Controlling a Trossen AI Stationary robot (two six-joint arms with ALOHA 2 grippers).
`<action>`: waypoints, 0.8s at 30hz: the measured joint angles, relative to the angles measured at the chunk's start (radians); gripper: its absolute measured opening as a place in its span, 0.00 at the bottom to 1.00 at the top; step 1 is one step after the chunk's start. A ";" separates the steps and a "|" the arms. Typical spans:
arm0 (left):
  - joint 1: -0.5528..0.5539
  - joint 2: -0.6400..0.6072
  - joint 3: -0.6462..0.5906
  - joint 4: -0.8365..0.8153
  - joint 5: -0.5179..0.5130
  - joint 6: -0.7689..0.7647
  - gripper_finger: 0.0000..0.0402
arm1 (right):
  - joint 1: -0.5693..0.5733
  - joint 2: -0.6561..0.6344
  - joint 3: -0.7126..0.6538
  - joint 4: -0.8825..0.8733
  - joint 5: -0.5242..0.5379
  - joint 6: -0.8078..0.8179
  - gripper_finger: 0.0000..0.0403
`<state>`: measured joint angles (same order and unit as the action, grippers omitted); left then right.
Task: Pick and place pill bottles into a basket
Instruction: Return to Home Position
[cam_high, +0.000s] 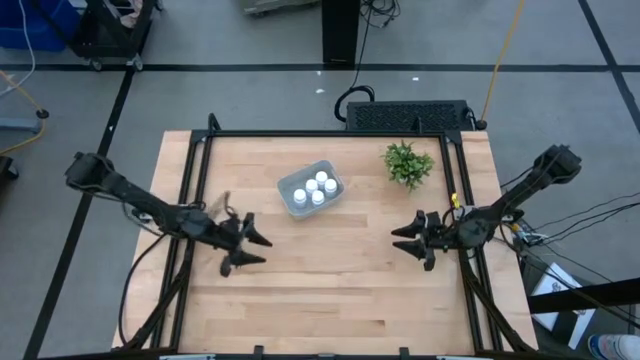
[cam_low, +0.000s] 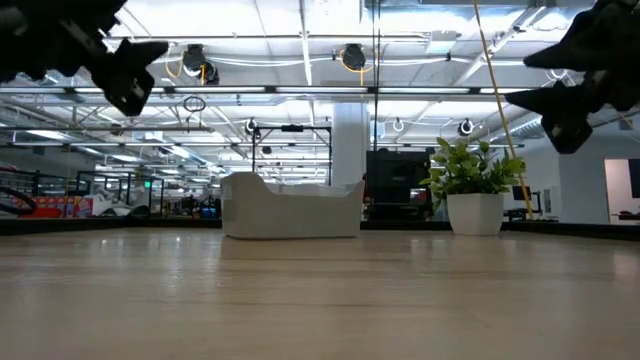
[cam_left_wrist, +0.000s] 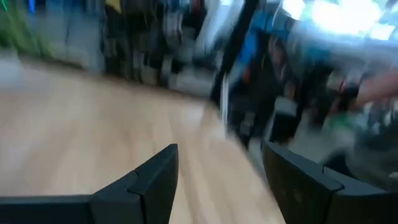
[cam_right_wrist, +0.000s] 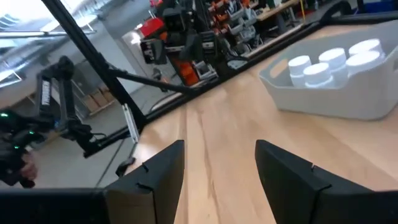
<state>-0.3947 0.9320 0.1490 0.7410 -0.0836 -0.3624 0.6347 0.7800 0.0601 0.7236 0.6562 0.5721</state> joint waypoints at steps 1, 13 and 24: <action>-0.003 -0.005 -0.029 0.081 -0.016 0.015 0.60 | -0.009 -0.006 -0.008 0.007 -0.009 -0.009 0.48; 0.038 -0.056 -0.138 0.200 -0.108 0.165 0.60 | -0.142 -0.190 -0.013 -0.132 -0.082 -0.180 0.48; 0.161 -0.342 -0.139 0.087 0.001 0.247 0.60 | -0.158 -0.582 -0.012 -0.447 -0.085 -0.252 0.48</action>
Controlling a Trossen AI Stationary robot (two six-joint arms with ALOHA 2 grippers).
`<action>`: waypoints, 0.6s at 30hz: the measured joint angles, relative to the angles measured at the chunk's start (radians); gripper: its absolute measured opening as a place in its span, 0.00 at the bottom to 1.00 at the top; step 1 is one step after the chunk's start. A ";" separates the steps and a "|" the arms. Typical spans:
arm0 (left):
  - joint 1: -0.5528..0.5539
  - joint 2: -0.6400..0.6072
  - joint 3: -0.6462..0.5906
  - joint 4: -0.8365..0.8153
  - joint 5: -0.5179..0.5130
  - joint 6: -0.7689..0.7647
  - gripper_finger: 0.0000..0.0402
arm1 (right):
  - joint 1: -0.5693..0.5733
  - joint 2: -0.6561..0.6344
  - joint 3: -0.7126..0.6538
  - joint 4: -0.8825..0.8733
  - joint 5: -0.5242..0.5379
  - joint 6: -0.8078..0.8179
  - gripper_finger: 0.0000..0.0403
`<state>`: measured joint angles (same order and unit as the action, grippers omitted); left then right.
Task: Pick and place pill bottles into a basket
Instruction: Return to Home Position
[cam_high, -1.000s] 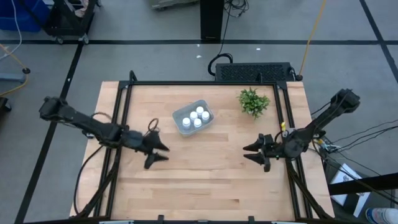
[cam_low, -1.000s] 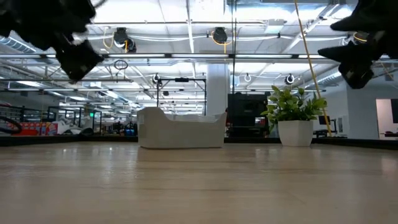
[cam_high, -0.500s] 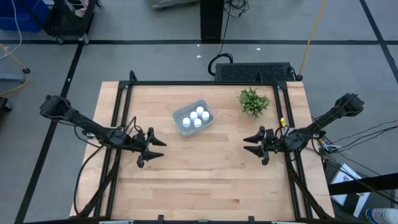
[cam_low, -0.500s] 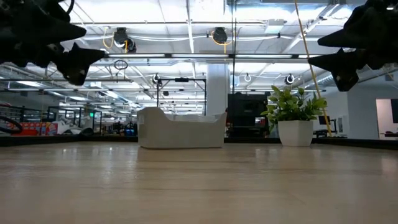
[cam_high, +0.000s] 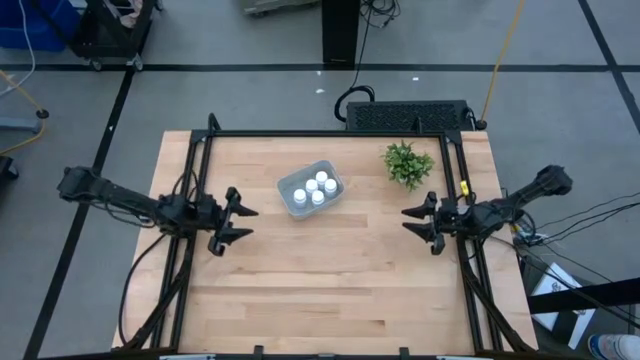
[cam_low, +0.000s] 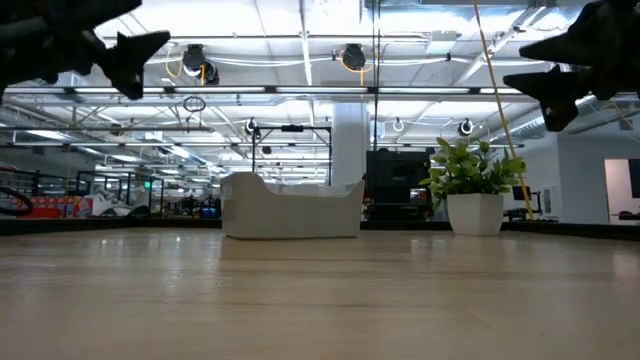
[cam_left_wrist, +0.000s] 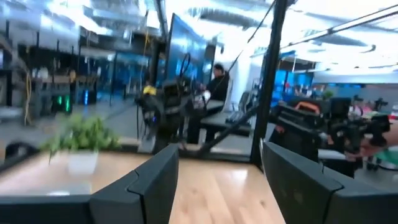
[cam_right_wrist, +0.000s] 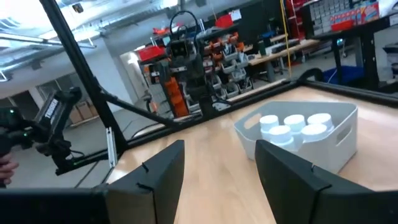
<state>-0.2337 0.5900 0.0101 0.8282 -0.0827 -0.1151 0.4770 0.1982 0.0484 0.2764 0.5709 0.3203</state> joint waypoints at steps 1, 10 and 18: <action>0.012 -0.034 0.000 -0.057 0.004 -0.024 0.60 | 0.000 -0.035 0.008 -0.043 0.001 -0.008 0.48; 0.106 -0.276 0.000 -0.331 0.102 -0.069 0.60 | 0.000 -0.196 0.063 -0.323 0.001 -0.046 0.48; 0.180 -0.436 0.000 -0.497 0.182 -0.070 0.60 | 0.000 -0.198 0.148 -0.473 0.003 -0.101 0.48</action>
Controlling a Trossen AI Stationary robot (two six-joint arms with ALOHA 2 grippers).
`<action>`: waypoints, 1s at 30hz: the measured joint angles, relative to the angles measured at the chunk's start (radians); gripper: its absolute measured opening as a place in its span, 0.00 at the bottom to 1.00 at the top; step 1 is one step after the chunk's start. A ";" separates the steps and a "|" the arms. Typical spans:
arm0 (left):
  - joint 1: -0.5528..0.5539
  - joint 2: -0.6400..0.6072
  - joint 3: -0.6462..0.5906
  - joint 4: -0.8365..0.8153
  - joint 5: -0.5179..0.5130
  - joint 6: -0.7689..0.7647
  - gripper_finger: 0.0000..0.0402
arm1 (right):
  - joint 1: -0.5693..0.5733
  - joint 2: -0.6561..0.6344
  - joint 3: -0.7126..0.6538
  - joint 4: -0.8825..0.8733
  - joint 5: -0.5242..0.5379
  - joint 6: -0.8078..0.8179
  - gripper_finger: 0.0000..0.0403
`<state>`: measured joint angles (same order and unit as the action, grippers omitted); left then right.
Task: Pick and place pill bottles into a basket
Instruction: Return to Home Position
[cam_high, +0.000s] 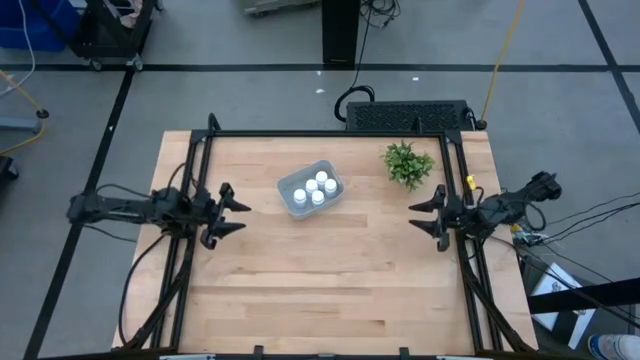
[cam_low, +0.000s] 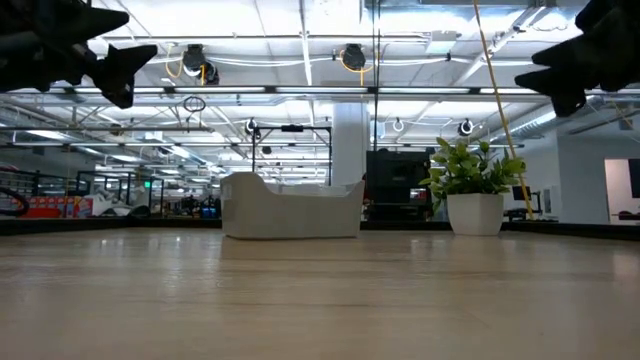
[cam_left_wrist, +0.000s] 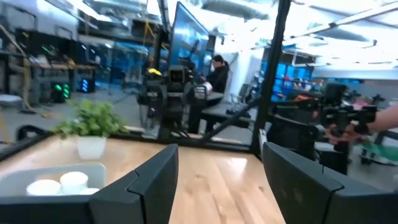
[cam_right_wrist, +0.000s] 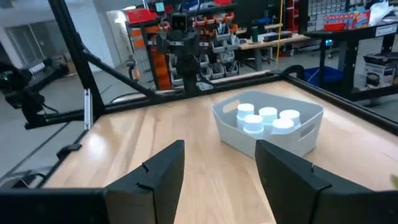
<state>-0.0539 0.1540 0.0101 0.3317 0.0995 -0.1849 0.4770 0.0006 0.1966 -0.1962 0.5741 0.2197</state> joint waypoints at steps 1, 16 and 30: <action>0.010 -0.019 0.000 -0.014 0.002 0.005 0.60 | 0.000 0.000 0.025 -0.032 -0.001 0.004 0.48; 0.146 -0.150 0.000 -0.157 0.180 -0.020 0.60 | 0.000 0.001 -0.023 -0.027 -0.053 0.054 0.48; 0.144 -0.148 0.000 -0.164 0.214 -0.033 0.60 | 0.000 0.023 -0.178 0.279 -0.180 -0.114 0.48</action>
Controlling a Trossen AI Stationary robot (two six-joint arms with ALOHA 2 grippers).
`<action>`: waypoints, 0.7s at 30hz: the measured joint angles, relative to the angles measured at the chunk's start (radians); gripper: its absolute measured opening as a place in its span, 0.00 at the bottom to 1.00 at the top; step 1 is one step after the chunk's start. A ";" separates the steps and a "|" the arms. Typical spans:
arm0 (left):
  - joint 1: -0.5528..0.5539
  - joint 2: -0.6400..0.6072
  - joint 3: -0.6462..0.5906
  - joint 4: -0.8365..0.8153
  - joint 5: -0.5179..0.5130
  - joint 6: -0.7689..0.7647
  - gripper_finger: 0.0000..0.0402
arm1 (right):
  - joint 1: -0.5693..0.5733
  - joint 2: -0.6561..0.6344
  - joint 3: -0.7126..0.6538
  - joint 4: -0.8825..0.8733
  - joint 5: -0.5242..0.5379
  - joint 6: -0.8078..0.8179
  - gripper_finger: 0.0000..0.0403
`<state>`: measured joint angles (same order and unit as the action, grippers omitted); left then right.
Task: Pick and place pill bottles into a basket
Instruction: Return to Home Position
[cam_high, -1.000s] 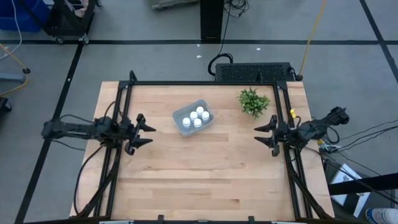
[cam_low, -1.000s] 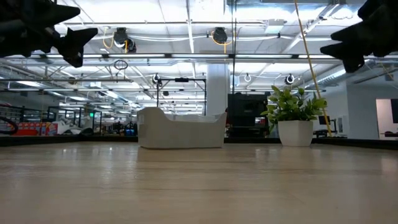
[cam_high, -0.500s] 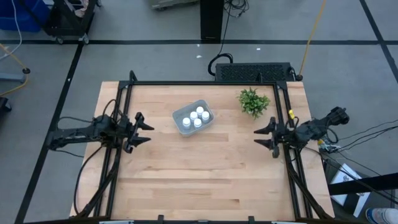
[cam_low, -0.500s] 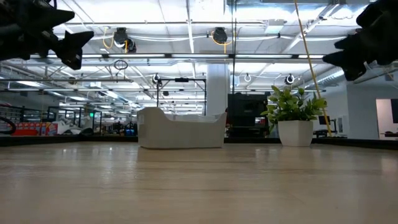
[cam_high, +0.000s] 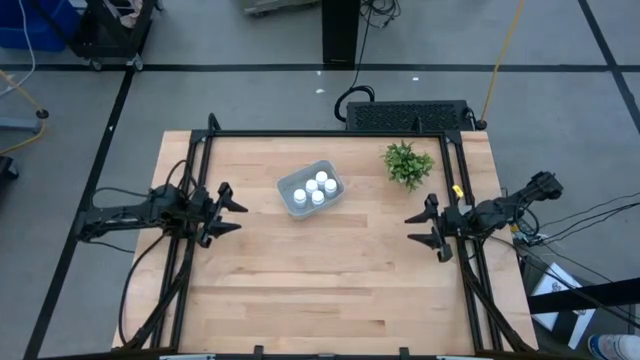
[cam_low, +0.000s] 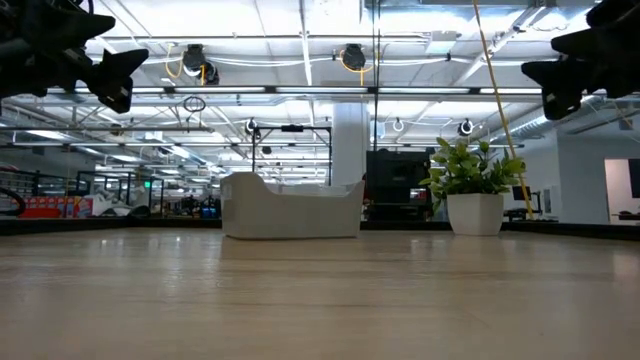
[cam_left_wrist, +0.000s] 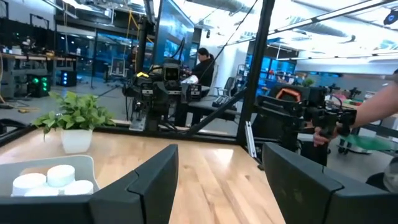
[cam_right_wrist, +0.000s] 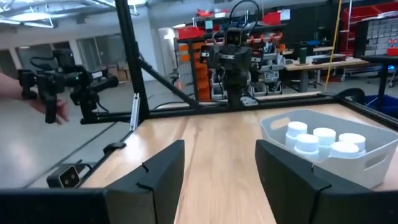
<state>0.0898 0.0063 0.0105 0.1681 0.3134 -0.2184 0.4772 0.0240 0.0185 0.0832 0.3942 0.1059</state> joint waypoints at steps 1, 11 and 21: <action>0.000 0.000 0.000 0.000 0.000 0.000 0.60 | 0.000 -0.001 0.000 0.002 0.005 0.002 0.48; 0.000 0.000 0.000 0.000 -0.007 0.000 0.60 | 0.000 -0.001 -0.002 0.002 0.049 0.011 0.48; 0.000 0.000 0.000 0.000 -0.008 0.001 0.60 | 0.000 -0.001 -0.003 0.012 0.050 0.012 0.48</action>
<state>0.0902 0.0063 0.0105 0.1684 0.3054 -0.2176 0.4774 0.0235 0.0151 0.0952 0.4438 0.1177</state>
